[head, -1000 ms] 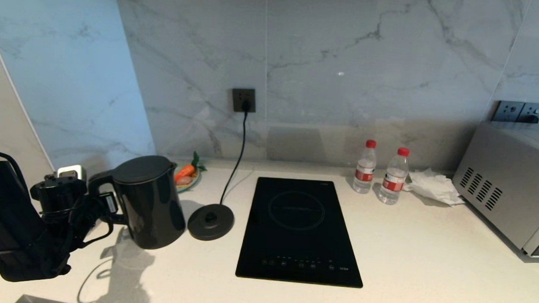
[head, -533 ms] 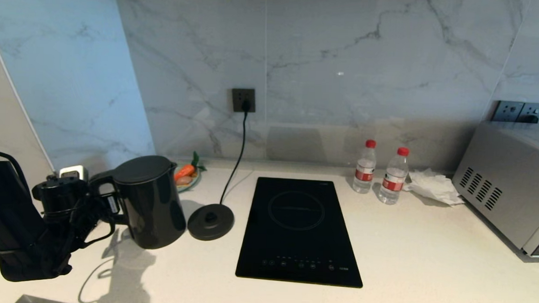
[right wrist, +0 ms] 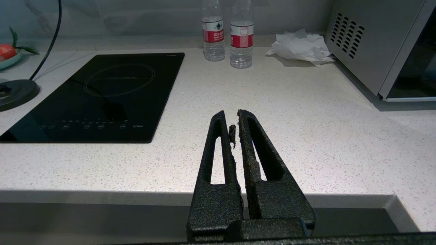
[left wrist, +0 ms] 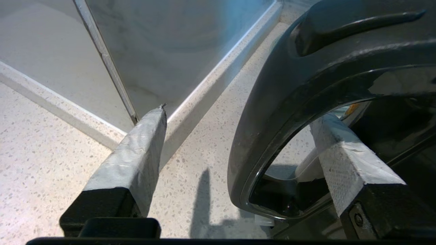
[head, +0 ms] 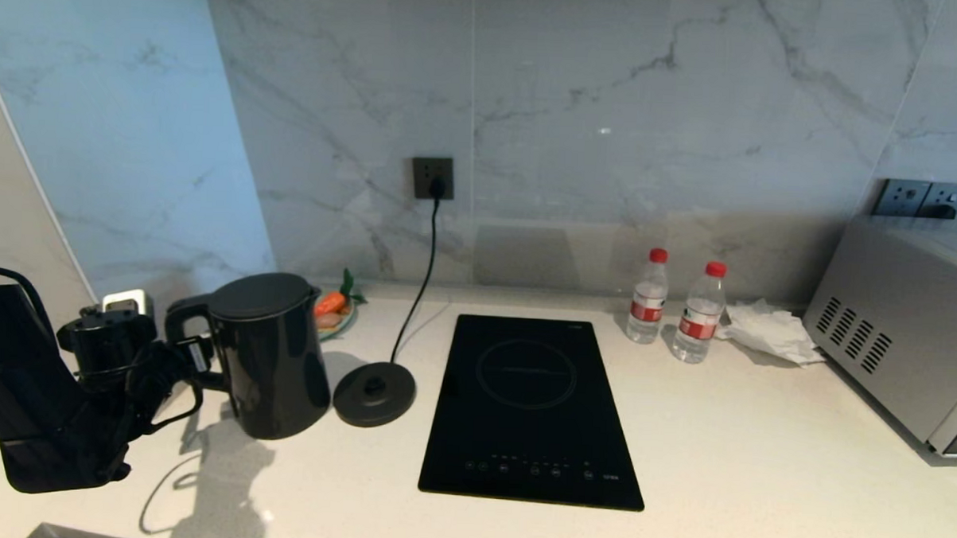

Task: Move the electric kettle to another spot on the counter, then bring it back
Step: Grab the kettle

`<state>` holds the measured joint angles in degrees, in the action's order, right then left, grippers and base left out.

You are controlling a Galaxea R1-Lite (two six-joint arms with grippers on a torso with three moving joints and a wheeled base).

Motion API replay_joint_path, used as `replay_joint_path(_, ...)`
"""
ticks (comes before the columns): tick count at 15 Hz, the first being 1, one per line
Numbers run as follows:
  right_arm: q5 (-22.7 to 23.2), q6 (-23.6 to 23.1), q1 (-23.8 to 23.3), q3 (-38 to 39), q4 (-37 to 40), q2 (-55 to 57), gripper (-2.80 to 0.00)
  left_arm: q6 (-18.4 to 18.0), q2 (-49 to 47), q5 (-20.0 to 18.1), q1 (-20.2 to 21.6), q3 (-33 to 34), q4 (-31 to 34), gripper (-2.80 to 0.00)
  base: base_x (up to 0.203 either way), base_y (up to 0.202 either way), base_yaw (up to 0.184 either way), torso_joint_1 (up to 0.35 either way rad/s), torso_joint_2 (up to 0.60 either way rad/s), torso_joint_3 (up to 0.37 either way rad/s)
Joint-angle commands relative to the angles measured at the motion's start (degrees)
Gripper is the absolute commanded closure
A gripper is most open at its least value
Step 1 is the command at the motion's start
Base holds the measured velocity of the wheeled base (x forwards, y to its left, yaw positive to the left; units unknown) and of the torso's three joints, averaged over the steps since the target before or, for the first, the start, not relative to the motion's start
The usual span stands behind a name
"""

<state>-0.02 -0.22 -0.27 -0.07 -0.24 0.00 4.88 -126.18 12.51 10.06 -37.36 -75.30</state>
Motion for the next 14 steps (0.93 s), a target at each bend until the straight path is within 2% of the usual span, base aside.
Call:
replay_joint_path(1,0.0,0.0,0.0,0.0,0.0,0.0,0.0,0.0,-0.5,0.0,0.2,0.2,-0.4,-2.8,0.0,0.0,0.0,0.0,0.0,0.0)
replay_joint_path(7,0.0,0.0,0.0,0.1,0.0,0.0,0.0,-0.1,-2.0,-0.3,2.9,0.4,-0.6,-2.8,0.0,0.0,0.0,0.0,0.0,0.0)
replay_joint_path(14,0.0,0.0,0.0,0.0,0.0,0.0,0.0,0.0,-1.5,-0.2,2.9,-1.4,-0.8,-2.8,0.0,0.0,0.0,0.0,0.0,0.0)
